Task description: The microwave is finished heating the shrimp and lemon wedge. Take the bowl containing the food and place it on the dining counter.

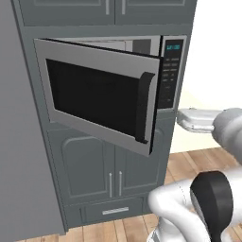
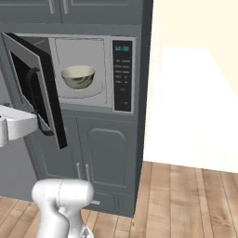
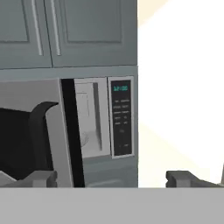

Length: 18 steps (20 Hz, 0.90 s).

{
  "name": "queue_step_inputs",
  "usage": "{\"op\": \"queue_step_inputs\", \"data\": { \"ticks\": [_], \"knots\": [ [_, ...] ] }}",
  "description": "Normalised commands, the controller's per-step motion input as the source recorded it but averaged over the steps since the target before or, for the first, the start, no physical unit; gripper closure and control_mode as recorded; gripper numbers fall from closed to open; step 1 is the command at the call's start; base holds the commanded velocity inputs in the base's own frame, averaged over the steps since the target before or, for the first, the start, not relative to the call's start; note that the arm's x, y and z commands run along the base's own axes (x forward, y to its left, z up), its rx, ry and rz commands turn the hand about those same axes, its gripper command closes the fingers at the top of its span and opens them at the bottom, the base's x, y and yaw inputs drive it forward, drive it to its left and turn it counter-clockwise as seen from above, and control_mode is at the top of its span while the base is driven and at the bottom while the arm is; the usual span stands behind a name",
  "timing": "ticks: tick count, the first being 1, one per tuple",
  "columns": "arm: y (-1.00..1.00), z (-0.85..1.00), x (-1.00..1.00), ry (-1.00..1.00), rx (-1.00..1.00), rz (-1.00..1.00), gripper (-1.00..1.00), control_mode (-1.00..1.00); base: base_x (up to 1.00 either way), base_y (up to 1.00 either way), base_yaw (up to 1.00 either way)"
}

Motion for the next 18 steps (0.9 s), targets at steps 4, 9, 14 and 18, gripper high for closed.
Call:
{"op": "queue_step_inputs", "data": {
  "ticks": [4,9,14,18],
  "knots": [
    [-0.99,-0.01,0.09,0.13,0.42,0.23,-1.00,-1.00,0.00,0.00,0.00],
    [-0.49,-0.19,0.47,0.39,0.42,0.42,-1.00,-1.00,0.00,0.00,0.00],
    [-0.08,-0.27,0.84,0.34,0.45,0.48,-1.00,-1.00,0.00,0.00,0.00],
    [0.17,-0.80,1.00,0.27,0.49,0.49,-1.00,-1.00,0.00,0.00,0.00]
  ]
}}
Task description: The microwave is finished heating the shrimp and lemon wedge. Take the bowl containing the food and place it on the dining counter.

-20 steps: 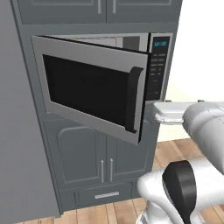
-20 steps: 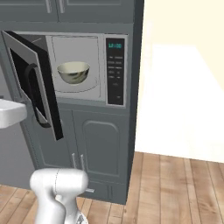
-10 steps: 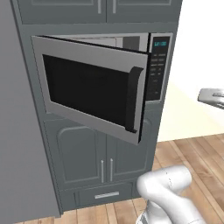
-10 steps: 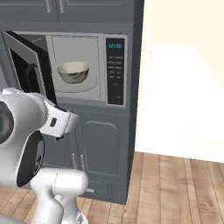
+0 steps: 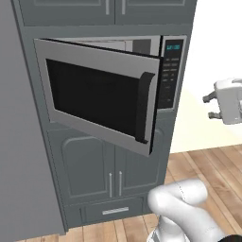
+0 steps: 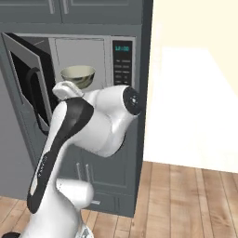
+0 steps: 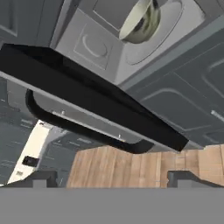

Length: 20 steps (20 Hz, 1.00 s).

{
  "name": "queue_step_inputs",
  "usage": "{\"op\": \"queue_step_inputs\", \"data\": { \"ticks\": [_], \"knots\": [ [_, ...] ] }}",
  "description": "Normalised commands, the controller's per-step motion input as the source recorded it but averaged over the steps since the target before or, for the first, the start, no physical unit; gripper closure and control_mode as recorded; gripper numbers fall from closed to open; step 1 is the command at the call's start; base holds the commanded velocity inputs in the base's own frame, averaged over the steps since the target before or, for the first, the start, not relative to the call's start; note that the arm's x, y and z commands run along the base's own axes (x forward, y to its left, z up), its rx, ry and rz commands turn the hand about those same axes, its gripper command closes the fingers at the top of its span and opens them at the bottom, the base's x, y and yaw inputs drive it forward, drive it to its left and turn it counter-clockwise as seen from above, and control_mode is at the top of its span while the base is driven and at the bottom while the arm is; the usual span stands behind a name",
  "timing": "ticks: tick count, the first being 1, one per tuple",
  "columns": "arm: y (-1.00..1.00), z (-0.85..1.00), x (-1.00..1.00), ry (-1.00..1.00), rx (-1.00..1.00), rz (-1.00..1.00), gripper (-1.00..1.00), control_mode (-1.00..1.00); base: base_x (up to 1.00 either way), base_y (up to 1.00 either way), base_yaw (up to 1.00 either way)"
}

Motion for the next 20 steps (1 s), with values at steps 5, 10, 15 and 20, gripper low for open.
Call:
{"op": "queue_step_inputs", "data": {
  "ticks": [5,10,15,20],
  "knots": [
    [0.22,-0.46,1.00,0.18,0.40,0.35,-1.00,-1.00,0.00,0.00,0.00],
    [0.80,-0.12,0.98,0.18,0.24,0.18,-1.00,-1.00,0.00,0.00,0.00],
    [1.00,0.00,0.69,0.19,0.14,0.08,-1.00,-1.00,0.00,0.00,0.00],
    [1.00,0.05,-0.28,0.08,0.11,0.23,-1.00,-1.00,0.00,0.00,0.00]
  ]
}}
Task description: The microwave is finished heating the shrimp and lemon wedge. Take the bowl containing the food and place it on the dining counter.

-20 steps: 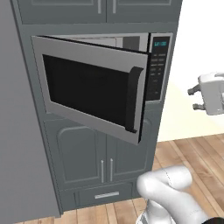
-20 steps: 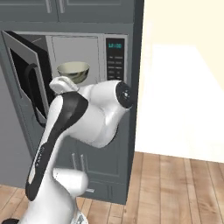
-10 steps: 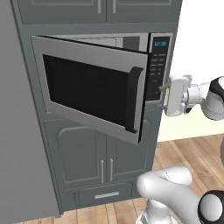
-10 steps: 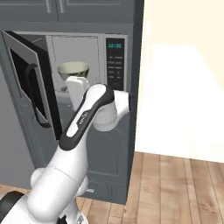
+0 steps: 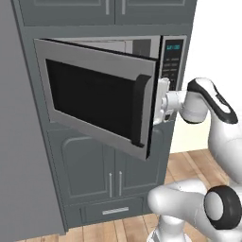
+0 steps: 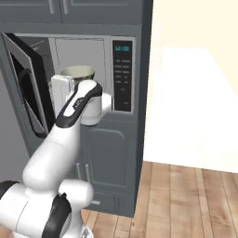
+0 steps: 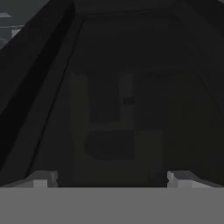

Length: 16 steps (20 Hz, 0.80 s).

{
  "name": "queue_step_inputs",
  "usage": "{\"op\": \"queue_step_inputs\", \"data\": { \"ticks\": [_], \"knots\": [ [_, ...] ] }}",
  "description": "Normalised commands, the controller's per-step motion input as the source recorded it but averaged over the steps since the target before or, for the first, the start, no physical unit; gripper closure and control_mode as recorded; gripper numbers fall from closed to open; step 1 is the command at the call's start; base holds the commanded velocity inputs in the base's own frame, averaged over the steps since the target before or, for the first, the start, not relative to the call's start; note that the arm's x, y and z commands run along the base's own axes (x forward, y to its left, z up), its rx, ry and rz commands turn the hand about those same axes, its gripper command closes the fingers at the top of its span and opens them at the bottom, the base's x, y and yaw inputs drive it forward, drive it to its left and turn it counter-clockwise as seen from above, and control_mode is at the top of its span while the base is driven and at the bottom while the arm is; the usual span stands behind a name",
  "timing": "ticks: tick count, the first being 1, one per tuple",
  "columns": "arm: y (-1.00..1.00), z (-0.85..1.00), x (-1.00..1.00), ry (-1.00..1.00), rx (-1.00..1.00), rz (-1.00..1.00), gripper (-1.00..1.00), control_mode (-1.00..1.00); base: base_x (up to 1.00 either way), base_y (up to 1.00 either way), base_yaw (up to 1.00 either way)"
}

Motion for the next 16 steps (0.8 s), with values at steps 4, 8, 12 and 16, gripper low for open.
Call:
{"op": "queue_step_inputs", "data": {
  "ticks": [4,8,12,16],
  "knots": [
    [1.00,0.00,-0.79,0.00,0.02,0.28,-1.00,-1.00,0.00,0.00,0.00],
    [1.00,0.00,-0.57,0.00,0.00,0.15,-1.00,-1.00,0.00,0.00,0.00],
    [1.00,0.00,-0.14,-0.14,-0.02,-0.06,-1.00,-1.00,0.00,0.00,0.00],
    [1.00,0.00,0.17,-0.22,-0.12,-0.28,-1.00,-1.00,0.00,0.00,0.00]
  ]
}}
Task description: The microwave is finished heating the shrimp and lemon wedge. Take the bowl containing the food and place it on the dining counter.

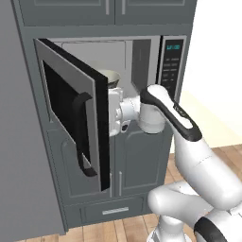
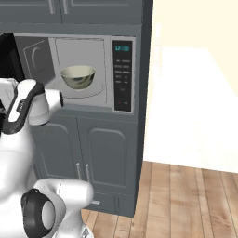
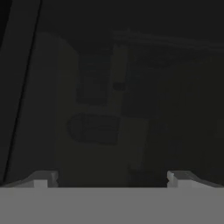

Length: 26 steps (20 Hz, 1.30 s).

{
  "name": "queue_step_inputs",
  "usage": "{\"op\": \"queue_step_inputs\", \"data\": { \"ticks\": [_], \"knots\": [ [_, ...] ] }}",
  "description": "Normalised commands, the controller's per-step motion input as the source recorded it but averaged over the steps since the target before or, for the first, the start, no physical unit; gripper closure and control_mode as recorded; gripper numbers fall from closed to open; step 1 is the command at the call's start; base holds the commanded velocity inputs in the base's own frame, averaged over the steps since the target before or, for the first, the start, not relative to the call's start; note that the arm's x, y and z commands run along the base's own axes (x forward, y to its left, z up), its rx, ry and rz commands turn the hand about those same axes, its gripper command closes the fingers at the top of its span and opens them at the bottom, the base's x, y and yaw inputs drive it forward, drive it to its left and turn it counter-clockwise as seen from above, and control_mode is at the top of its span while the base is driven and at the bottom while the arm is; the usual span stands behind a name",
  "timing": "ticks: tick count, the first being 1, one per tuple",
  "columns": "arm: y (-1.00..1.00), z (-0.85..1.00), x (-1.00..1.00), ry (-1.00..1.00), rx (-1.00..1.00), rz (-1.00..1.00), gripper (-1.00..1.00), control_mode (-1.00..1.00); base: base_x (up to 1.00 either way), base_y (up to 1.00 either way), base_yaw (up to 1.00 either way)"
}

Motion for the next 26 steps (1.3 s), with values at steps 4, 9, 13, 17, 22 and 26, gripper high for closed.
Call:
{"op": "queue_step_inputs", "data": {
  "ticks": [4,9,13,17,22,26],
  "knots": [
    [0.54,0.00,0.23,0.00,-0.11,-0.15,-1.00,-1.00,0.00,0.00,0.00],
    [-0.32,0.00,0.03,0.00,-0.01,-0.12,-1.00,-1.00,0.00,0.00,0.00],
    [-1.00,0.11,0.08,0.03,0.00,-0.39,-1.00,-1.00,0.00,0.00,0.00],
    [-1.00,0.00,0.16,0.12,0.00,-0.43,-1.00,-1.00,0.00,0.00,0.00],
    [-1.00,0.07,0.28,0.21,0.00,-0.38,-1.00,-1.00,0.00,0.00,0.00],
    [-1.00,0.32,0.35,0.26,-0.01,-0.38,-1.00,-1.00,0.00,0.00,0.00]
  ]
}}
